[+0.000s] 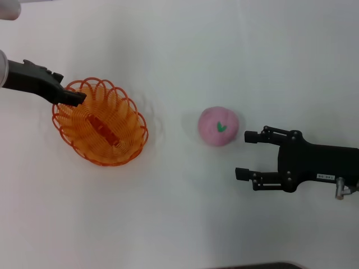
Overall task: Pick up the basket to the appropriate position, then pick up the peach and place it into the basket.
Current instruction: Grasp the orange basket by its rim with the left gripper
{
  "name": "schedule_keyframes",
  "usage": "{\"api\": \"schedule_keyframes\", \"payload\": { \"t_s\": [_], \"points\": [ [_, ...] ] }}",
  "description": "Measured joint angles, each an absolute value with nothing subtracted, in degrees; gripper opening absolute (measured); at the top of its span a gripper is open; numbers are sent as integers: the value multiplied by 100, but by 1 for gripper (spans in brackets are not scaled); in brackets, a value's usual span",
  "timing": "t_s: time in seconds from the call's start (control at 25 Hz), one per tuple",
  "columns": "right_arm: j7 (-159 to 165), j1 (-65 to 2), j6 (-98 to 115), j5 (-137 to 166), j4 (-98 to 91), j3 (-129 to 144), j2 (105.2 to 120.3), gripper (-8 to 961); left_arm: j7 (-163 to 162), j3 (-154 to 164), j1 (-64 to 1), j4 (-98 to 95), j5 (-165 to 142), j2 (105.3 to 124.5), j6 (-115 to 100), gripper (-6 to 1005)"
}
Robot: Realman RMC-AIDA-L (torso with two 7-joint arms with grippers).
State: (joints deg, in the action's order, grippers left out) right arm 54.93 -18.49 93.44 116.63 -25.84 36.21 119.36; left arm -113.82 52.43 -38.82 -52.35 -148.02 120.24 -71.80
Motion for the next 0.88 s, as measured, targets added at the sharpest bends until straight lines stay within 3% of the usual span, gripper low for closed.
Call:
{"api": "schedule_keyframes", "payload": {
  "t_s": [0.88],
  "points": [
    [5569, -1898, 9341, 11663, -2584, 3621, 11944, 893, -11400, 5256, -3907, -5189, -15032, 12123, -7027, 663]
  ]
}}
